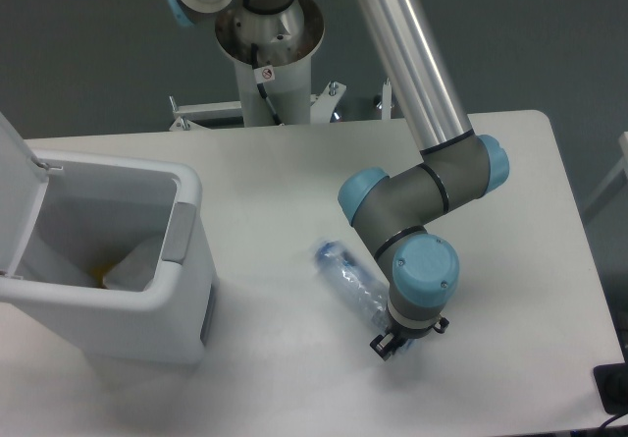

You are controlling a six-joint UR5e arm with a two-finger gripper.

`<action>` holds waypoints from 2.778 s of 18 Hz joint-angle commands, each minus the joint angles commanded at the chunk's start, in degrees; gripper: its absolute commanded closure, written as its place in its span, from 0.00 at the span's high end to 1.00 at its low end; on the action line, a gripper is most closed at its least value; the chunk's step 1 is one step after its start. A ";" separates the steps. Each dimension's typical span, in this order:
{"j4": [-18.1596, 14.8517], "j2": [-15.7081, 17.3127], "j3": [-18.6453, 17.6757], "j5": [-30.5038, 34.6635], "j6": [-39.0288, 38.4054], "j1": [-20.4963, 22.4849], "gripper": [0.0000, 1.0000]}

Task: Place the trash in the trash can
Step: 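Rotate the gripper and close it around the bottle's body, then lift the bottle and carry it into the white bin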

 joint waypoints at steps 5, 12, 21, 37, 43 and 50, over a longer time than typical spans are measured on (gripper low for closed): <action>-0.09 2.37 2.28 0.44 0.53 0.00 0.36; 0.00 3.69 11.50 0.00 0.70 0.09 0.36; 6.33 9.57 14.50 -5.52 3.43 0.35 0.36; 6.59 19.78 14.15 -37.93 10.01 -0.61 0.31; 6.77 20.04 13.71 -51.23 12.92 -1.05 0.31; 12.13 19.43 11.26 -51.76 15.29 -9.66 0.33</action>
